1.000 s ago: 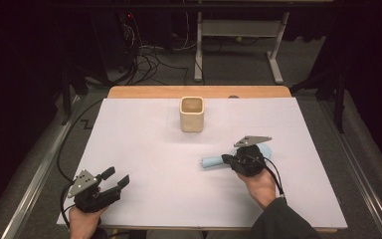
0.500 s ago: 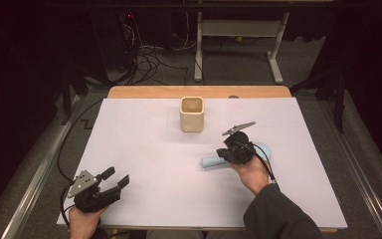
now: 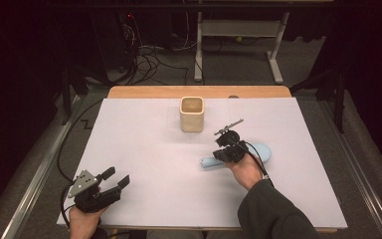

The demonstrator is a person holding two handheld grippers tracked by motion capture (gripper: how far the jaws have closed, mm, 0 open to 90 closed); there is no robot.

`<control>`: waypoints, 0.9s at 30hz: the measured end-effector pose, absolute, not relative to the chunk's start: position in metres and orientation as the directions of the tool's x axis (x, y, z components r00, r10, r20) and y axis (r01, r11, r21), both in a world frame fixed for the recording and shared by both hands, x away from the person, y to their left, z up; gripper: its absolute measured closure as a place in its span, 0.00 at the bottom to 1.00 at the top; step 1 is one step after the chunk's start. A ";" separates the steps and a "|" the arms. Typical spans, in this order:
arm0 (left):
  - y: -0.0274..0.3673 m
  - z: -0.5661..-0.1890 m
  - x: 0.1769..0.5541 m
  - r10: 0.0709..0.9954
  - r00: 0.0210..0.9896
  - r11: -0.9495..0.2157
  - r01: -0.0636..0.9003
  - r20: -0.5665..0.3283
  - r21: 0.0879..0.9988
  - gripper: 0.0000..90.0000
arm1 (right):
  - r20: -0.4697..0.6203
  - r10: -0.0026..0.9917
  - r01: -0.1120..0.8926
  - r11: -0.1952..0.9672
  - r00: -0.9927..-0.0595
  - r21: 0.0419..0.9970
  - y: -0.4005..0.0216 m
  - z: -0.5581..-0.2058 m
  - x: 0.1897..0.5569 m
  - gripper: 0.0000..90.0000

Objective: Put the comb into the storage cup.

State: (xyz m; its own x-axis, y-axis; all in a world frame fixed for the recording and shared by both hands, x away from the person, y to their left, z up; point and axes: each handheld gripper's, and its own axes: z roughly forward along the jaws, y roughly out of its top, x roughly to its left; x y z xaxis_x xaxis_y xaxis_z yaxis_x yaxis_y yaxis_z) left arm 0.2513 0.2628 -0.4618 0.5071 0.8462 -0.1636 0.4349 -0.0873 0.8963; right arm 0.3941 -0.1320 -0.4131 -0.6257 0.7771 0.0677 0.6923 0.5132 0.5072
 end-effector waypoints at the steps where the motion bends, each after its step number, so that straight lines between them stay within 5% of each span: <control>1: 0.263 -0.462 0.251 0.846 0.508 -0.088 0.435 -0.164 0.896 0.39 | 0.066 0.775 0.692 0.518 -0.628 0.503 -0.131 -0.413 0.395 1.00; 27: 0.264 -0.462 0.251 0.845 0.509 -0.085 0.433 -0.165 0.897 0.39 | 0.051 0.772 0.707 0.552 -0.634 0.442 -0.113 -0.415 0.407 1.00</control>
State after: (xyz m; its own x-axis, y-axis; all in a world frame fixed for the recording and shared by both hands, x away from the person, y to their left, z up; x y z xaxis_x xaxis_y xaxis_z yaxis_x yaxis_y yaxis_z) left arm 0.2507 0.2635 -0.4617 0.5086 0.8450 -0.1652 0.4330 -0.0852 0.8973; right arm 0.4066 -0.1127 -0.4147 -0.6339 0.7717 0.0509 0.7073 0.5520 0.4416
